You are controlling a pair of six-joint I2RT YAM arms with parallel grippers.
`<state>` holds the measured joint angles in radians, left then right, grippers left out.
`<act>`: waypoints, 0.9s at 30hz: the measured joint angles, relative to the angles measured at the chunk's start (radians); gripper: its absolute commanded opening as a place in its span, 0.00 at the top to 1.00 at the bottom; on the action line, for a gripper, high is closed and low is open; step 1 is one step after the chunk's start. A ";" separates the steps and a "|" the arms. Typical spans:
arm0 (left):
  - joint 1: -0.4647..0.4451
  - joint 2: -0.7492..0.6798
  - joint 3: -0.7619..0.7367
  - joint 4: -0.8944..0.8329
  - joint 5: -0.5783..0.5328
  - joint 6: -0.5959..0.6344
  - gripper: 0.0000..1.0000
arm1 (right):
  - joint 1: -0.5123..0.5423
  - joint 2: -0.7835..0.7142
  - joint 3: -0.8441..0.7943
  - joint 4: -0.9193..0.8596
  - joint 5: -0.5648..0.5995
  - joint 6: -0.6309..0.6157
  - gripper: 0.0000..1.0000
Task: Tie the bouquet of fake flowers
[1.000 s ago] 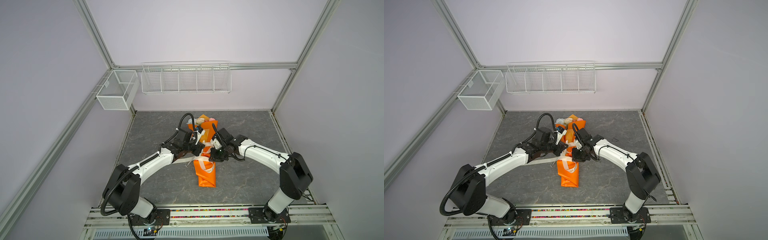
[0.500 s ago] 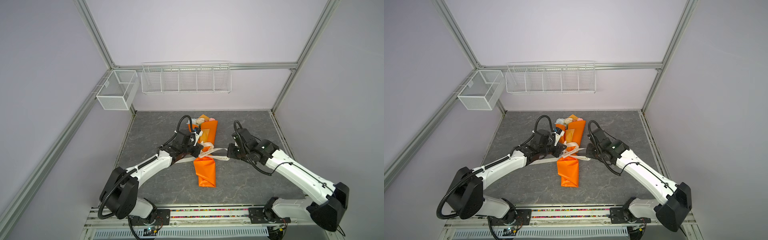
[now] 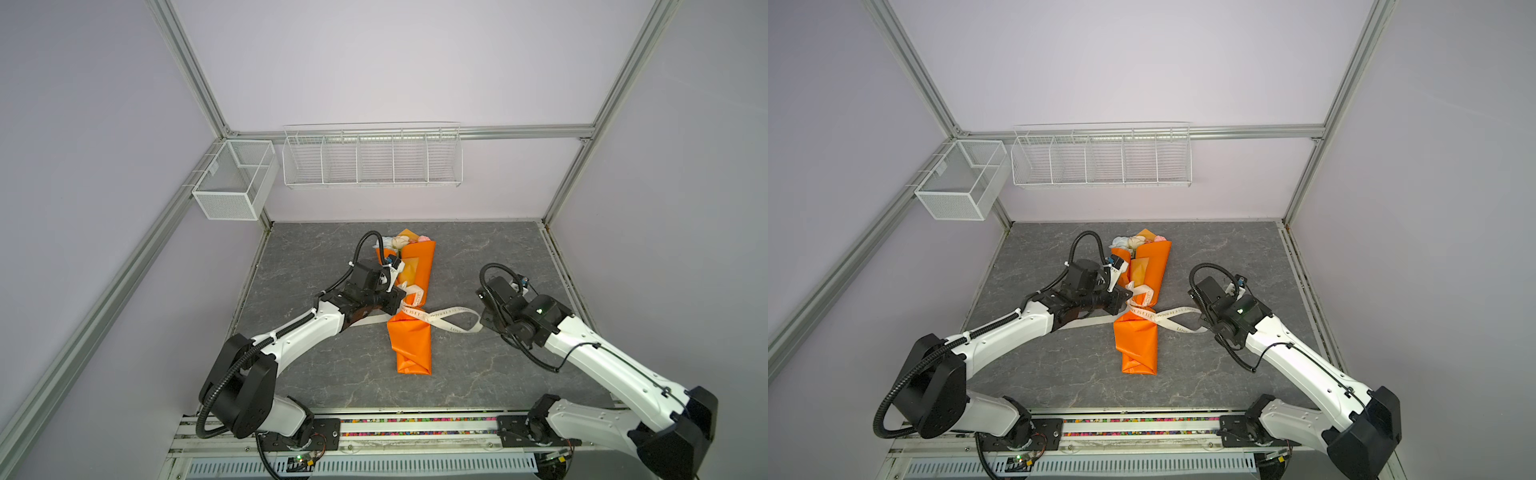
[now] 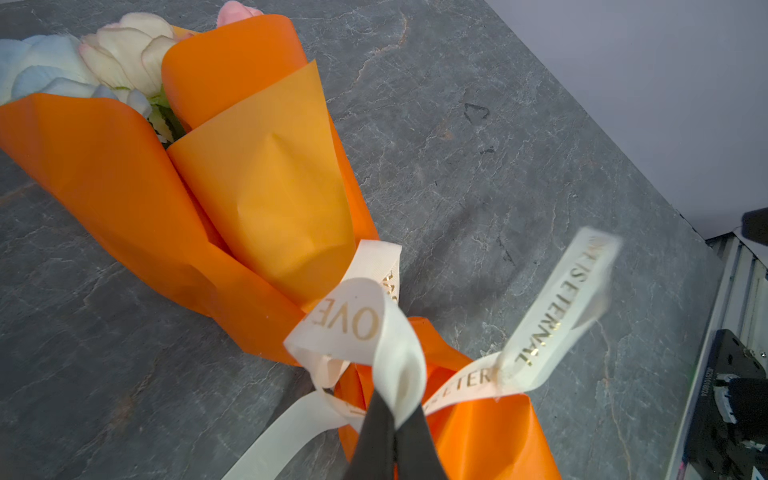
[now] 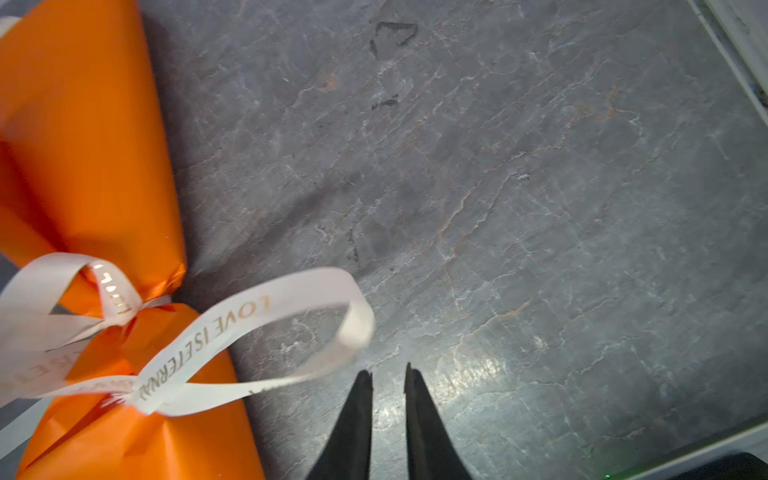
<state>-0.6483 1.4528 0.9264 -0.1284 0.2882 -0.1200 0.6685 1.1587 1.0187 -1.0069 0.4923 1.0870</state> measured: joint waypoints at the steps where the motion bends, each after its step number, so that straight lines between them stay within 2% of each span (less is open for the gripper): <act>1: 0.000 0.000 0.000 0.000 0.000 0.000 1.00 | -0.011 0.010 -0.002 -0.011 0.002 0.002 0.81; 5: 0.000 -0.004 -0.005 0.000 0.000 0.000 1.00 | -0.082 0.039 -0.005 -0.044 0.009 -0.018 0.77; 8: 0.000 -0.012 -0.011 -0.002 0.000 0.000 1.00 | -0.127 0.032 -0.012 -0.003 -0.034 -0.098 0.74; 10: 0.000 -0.017 -0.011 -0.004 0.000 0.001 1.00 | -0.135 0.030 -0.025 0.071 -0.121 -0.178 0.72; 11: 0.000 -0.021 -0.011 -0.004 0.000 0.001 1.00 | -0.135 0.034 -0.028 0.111 -0.175 -0.216 0.60; 12: 0.000 -0.025 -0.011 -0.004 0.000 0.001 1.00 | -0.135 0.042 -0.029 0.153 -0.238 -0.259 0.57; 15: 0.000 -0.039 -0.013 -0.004 0.000 0.001 1.00 | -0.129 0.110 -0.021 0.266 -0.432 -0.362 0.57; 17: 0.000 -0.047 -0.016 -0.004 0.000 0.001 1.00 | -0.100 0.185 0.003 0.296 -0.479 -0.432 0.55; 20: 0.000 -0.048 -0.016 -0.005 0.003 0.001 1.00 | -0.059 0.289 0.034 0.308 -0.467 -0.533 0.54; 22: 0.000 -0.048 -0.017 -0.005 0.006 0.001 1.00 | -0.058 0.371 0.068 0.296 -0.418 -0.582 0.54; 27: 0.000 -0.048 -0.017 -0.016 0.016 0.001 1.00 | -0.090 0.561 0.159 0.266 -0.338 -0.627 0.53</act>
<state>-0.6483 1.4052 0.9096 -0.1444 0.3046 -0.1188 0.5785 1.7195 1.1778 -0.7410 0.1547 0.4599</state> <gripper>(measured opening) 0.048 0.465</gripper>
